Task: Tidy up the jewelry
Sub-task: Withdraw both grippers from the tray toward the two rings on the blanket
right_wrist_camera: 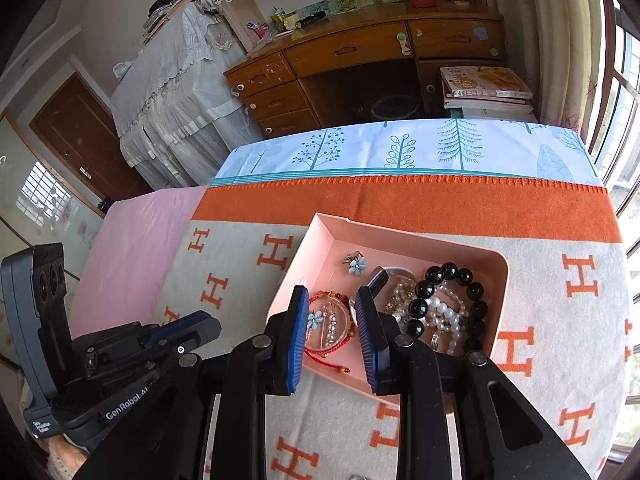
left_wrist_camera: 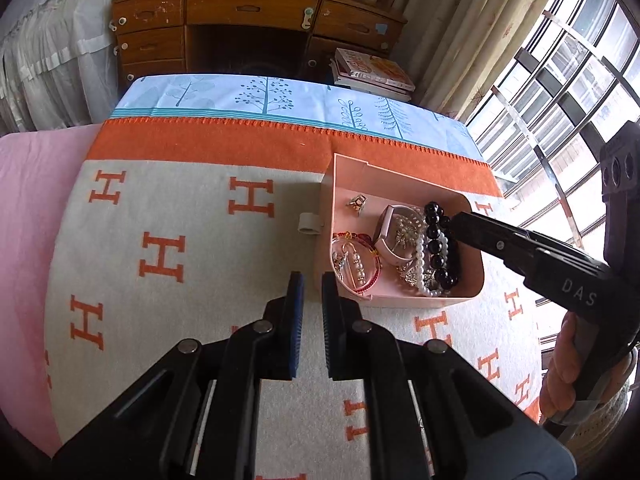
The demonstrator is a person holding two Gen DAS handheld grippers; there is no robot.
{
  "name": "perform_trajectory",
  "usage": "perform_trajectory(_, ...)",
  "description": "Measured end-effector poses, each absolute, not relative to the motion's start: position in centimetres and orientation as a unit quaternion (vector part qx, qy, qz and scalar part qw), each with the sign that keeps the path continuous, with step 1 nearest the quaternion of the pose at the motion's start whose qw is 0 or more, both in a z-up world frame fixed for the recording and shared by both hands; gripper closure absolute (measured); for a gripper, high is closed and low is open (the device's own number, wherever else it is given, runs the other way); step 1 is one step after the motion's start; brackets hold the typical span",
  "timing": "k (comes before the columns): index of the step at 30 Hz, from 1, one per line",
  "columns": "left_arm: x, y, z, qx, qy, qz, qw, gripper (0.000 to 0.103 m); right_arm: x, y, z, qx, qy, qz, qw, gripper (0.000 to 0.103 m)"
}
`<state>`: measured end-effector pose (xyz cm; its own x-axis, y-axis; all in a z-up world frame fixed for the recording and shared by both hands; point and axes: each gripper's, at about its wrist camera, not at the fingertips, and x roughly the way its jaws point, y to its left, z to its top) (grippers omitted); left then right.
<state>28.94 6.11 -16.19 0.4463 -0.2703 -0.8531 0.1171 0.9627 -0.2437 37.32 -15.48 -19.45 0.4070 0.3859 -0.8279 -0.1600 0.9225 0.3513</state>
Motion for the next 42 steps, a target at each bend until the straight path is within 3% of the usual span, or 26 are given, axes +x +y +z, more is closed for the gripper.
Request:
perform_trajectory(12,21.8,3.4,-14.4,-0.049,0.492,-0.161,0.854,0.097,27.2,-18.4,-18.3,0.060,0.495,0.167,0.851,0.079)
perform_trajectory(16,18.2,1.5,-15.9,-0.029,0.488,-0.189,0.852,0.097,23.5,-20.0,-18.5,0.052,0.483,0.165,0.859,0.078)
perform_trajectory(19,16.0,0.3,-17.6,-0.019,0.488,-0.210,0.847,0.097,20.9,-21.2,-19.1,0.041,0.471,0.150,0.868,0.068)
perform_trajectory(26,13.4,-0.9,-21.1,-0.016,0.505,-0.233,0.831,0.096,16.1,-23.4,-20.9,0.021,0.464,0.125,0.877,0.067)
perform_trajectory(27,13.2,-1.0,-21.4,-0.015,0.507,-0.238,0.828,0.092,15.4,-23.6,-21.0,0.017,0.459,0.122,0.880,0.067)
perform_trajectory(29,12.8,-1.4,-21.8,-0.015,0.507,-0.251,0.825,0.062,14.4,-23.7,-21.3,0.011,0.451,0.119,0.885,0.067)
perform_trajectory(30,12.5,-1.5,-21.9,-0.018,0.503,-0.258,0.825,0.039,14.0,-23.7,-21.3,0.010,0.448,0.118,0.886,0.067)
perform_trajectory(31,12.3,-1.6,-21.9,-0.022,0.495,-0.263,0.828,0.035,13.8,-23.6,-21.5,0.009,0.447,0.118,0.887,0.067)
perform_trajectory(42,11.2,-2.9,-22.2,0.018,0.473,-0.251,0.844,0.035,13.0,-23.8,-23.7,0.018,0.458,0.119,0.881,0.067)
